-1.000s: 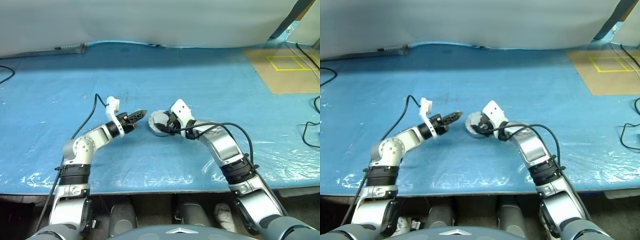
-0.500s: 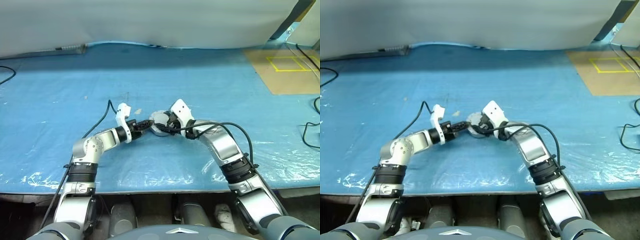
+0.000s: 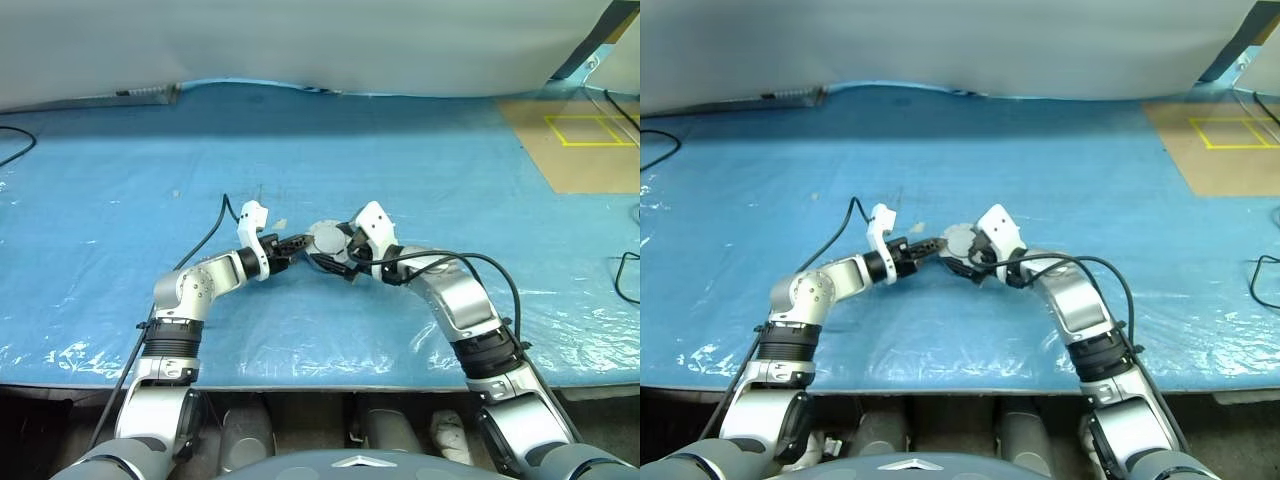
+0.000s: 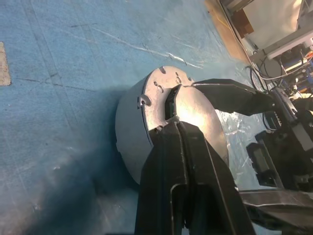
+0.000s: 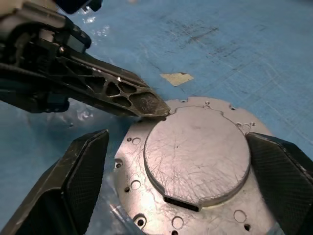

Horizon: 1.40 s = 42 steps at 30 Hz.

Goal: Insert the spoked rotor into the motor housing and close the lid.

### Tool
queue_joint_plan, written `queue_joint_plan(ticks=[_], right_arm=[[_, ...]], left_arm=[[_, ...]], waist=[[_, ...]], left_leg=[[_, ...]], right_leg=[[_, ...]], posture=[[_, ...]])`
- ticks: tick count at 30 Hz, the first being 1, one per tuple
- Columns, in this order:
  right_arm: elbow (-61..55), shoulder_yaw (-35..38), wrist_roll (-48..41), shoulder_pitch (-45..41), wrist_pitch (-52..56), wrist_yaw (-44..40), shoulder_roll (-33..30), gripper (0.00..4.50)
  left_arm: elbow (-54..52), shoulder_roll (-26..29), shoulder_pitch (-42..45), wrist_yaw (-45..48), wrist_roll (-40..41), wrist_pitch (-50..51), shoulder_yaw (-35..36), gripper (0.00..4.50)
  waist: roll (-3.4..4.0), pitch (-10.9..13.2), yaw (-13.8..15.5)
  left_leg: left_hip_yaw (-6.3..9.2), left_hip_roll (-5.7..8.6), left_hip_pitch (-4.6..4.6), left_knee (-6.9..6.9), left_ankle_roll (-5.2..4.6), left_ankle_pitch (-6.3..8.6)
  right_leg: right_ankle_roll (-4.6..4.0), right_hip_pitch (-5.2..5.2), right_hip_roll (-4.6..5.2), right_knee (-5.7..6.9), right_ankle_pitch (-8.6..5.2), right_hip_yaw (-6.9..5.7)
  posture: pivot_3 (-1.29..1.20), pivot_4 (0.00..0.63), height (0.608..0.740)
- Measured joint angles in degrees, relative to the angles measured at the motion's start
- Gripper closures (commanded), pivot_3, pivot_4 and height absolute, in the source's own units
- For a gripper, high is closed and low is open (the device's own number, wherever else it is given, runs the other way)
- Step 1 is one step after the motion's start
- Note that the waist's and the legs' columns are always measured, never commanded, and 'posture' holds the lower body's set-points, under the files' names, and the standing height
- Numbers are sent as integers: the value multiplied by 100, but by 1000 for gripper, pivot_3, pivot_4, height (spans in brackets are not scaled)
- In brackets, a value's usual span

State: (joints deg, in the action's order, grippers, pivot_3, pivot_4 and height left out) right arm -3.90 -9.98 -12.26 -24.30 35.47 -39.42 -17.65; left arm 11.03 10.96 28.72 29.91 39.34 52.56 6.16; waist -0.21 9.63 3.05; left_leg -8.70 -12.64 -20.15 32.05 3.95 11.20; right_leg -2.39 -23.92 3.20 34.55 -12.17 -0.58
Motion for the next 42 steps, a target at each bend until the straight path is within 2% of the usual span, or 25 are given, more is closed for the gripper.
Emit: queue_joint_plan(ticks=[8,12,24,27,30,32,42], right_arm=[[-168,1279,-934,307,851,246,-80,18],[-46,1792,-1371,266,1450,566,104,18],[412,2111,-2321,210,2496,942,840,18],[480,2117,-2380,171,2516,1023,935,613],[573,2245,-2514,158,2678,1108,1051,1613],[575,2385,-2670,141,2801,1127,1061,2104],[529,2568,-3075,294,3144,1247,1033,2188]], left_arm=[[2,42,-21,74,-126,-33,-35,4500],[2,39,-21,142,-197,-84,-62,4500],[-43,35,-55,231,-289,-137,-111,4500],[-63,34,-82,235,-298,-156,-111,4500],[-84,29,-95,234,-316,-164,-112,4500],[-88,43,-121,232,-342,-182,-106,4500],[-107,-16,-146,261,-326,-224,-109,4500]], waist=[[1,2,2],[1,2,4],[7,5,77],[7,5,85],[7,5,89],[7,5,91],[8,4,102]], left_leg=[[-1,3,-6,-6,0,0],[0,4,-6,-14,0,0],[-1,7,-6,-31,1,-1],[-1,7,-5,-38,2,-1],[-1,8,-6,-41,2,-1],[-1,11,-6,-42,2,-1],[0,12,-5,-53,3,-2]], right_leg=[[1,-8,1,-3,-1,0],[1,-8,0,-9,-1,0],[1,-9,2,-20,-1,-1],[1,-9,2,-21,-2,-2],[1,-9,2,-25,-2,-2],[1,-9,3,-26,-2,-2],[5,-8,4,-31,-4,-3]], posture=[[0,150,740],[0,150,740],[0,150,740],[0,150,740],[0,150,740],[0,150,740],[0,150,740]])
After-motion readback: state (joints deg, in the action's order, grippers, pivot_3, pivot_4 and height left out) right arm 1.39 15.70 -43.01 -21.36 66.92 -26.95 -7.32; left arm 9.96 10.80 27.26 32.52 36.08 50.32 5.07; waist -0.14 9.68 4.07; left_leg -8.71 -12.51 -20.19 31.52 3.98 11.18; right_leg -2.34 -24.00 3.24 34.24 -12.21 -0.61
